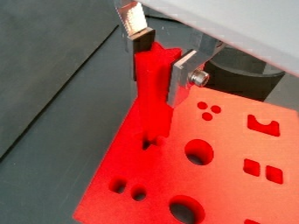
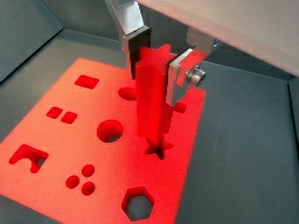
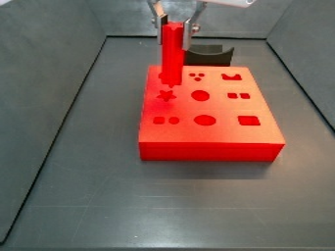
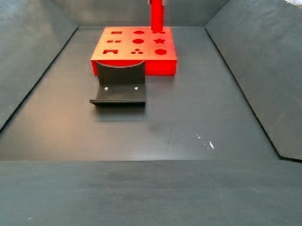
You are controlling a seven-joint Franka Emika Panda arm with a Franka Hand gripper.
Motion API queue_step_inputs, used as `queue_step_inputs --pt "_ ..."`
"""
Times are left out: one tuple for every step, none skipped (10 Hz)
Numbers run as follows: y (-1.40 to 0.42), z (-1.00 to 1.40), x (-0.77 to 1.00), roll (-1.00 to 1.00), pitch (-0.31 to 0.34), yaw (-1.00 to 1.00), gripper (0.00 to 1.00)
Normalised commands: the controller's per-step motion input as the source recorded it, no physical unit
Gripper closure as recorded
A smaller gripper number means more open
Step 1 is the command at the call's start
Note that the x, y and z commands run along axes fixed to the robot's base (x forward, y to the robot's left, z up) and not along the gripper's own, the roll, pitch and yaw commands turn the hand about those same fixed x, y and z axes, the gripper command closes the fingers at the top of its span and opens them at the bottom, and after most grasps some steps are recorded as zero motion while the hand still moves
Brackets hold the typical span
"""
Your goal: Insert the star object.
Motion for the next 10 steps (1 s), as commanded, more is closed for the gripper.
queue_step_inputs --pt "-0.03 -0.21 -0.03 0.17 0.000 0.16 1.00" --pt "-0.08 -0.21 0.00 0.34 0.000 0.39 1.00" --pt "-0.05 -0.27 0.00 0.30 0.000 0.43 1.00" --pt "0.00 -0.05 -0.01 0.13 -0.009 0.34 1.00" --pt "0.00 -0.12 0.00 0.00 -0.020 0.14 1.00" --pt "0.00 -0.34 0.00 -0.04 -0.149 0.05 1.00" --pt "0.00 -0.36 -0.03 -0.14 -0.187 0.00 1.00" --pt "0.00 -0.29 -0.06 -0.17 -0.189 0.00 1.00" --pt "0.00 -0.15 -0.06 -0.17 -0.210 0.00 1.00" --pt "0.10 -0.08 -0.17 -0.03 -0.124 0.00 1.00"
